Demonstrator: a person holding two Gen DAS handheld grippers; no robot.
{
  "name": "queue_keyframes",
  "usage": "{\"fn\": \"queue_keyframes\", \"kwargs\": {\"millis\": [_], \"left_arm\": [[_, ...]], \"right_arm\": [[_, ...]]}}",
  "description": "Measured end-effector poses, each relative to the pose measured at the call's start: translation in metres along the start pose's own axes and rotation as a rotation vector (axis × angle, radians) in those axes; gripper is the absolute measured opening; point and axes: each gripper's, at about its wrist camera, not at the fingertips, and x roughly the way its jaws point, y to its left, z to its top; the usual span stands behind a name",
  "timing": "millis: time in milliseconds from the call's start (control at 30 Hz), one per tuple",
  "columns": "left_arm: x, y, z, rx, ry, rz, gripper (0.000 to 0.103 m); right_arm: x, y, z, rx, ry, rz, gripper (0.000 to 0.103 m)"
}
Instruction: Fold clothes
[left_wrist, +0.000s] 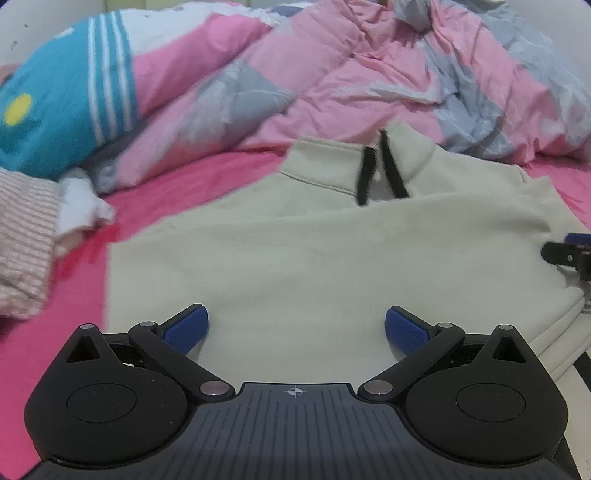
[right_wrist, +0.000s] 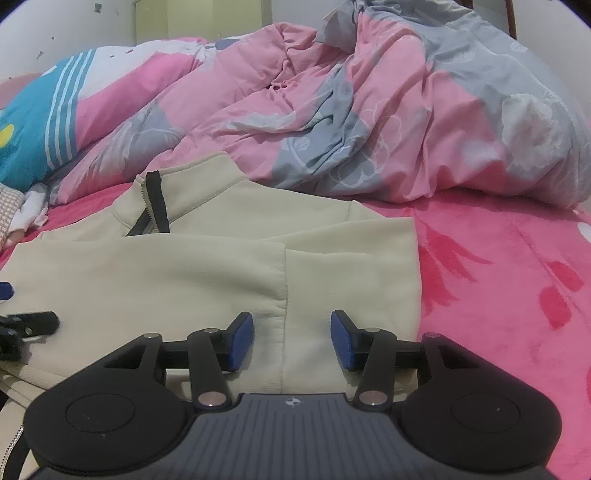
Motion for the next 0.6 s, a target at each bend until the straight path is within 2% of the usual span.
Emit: {"fn": "queue_keyframes", "kwargs": {"millis": [133, 200, 267, 367, 467, 600], "left_arm": [[-0.016, 0.010, -0.004, 0.008, -0.051, 0.000, 0.103], [-0.007, 0.015, -0.013, -0.003, -0.012, 0.014, 0.103], [0.004, 0.025, -0.020, -0.060, 0.029, -0.012, 0.103], [0.005, 0.036, -0.018, -0.114, 0.031, -0.052, 0.103], [0.004, 0.034, -0.020, -0.106, 0.023, -0.051, 0.103], [0.003, 0.035, -0.023, -0.113, 0.017, -0.061, 0.103]], "right_arm": [[0.000, -0.001, 0.000, 0.008, 0.000, 0.014, 0.053], [0.000, -0.001, 0.000, 0.008, 0.001, 0.018, 0.054], [0.001, 0.000, 0.001, 0.005, 0.003, 0.018, 0.055], [0.000, 0.001, 0.003, -0.015, 0.021, 0.021, 0.058], [-0.009, 0.000, 0.004, -0.092, 0.059, 0.031, 0.066], [-0.037, -0.013, -0.007, -0.126, 0.070, 0.071, 0.067]]}}
